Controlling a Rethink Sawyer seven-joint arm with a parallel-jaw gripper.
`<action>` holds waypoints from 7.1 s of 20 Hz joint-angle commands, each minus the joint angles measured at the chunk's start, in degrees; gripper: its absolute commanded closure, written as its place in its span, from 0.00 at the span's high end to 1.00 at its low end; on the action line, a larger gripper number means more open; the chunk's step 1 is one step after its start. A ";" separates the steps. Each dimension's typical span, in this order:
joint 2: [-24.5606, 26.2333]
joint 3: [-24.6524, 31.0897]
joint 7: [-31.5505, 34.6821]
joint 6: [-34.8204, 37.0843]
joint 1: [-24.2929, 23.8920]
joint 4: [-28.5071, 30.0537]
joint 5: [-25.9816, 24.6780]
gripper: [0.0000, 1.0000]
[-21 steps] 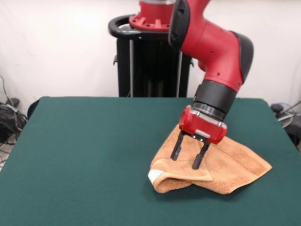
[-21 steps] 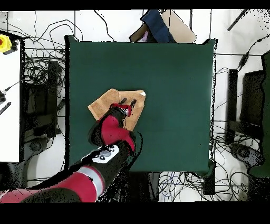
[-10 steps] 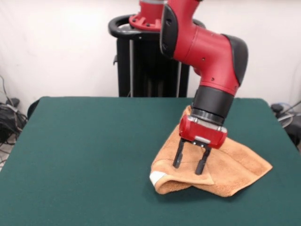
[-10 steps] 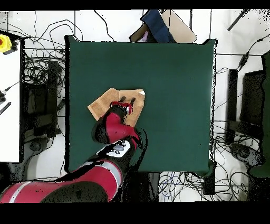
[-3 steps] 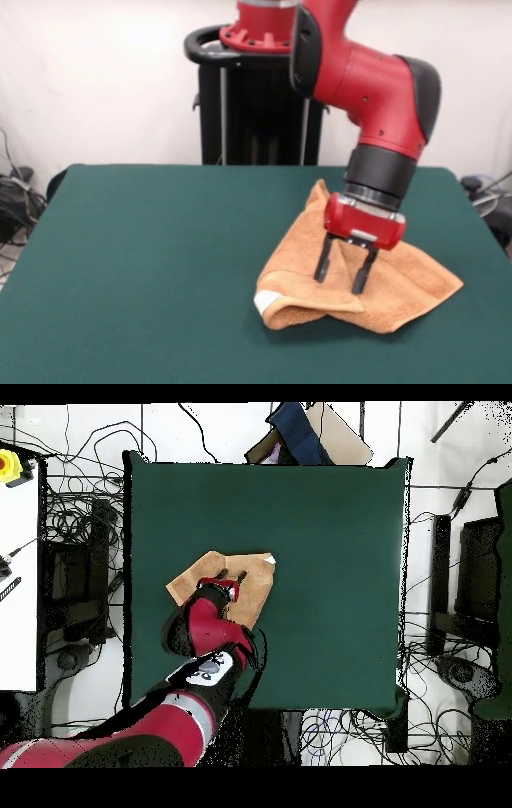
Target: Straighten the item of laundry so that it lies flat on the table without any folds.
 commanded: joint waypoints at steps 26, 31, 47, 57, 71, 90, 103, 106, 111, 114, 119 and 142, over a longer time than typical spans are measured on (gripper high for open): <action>7.37 -0.70 10.58 -12.68 5.14 -0.31 10.22 1.00; 7.87 -3.16 9.12 -11.79 7.37 0.36 12.94 1.00; 9.93 -8.27 8.11 -10.11 9.23 -1.67 11.30 1.00; 7.18 -3.48 9.76 -8.09 4.91 -1.81 5.44 1.00; 3.66 2.41 10.78 -4.27 0.02 -0.99 0.70 1.00; -2.15 28.40 4.99 14.60 -27.06 -0.06 -19.40 0.00; -10.48 31.63 6.12 18.75 -30.61 5.09 -19.05 0.00; -14.05 37.76 1.35 24.65 -37.63 9.53 -22.29 0.00; -14.90 44.86 -5.30 32.09 -45.67 12.39 -26.65 0.00; -13.18 46.64 -7.68 32.67 -49.13 11.95 -30.48 0.00; -9.60 49.73 -9.77 34.81 -52.70 9.77 -34.85 0.00; -11.02 71.07 -10.67 41.88 -67.08 13.18 -38.71 0.00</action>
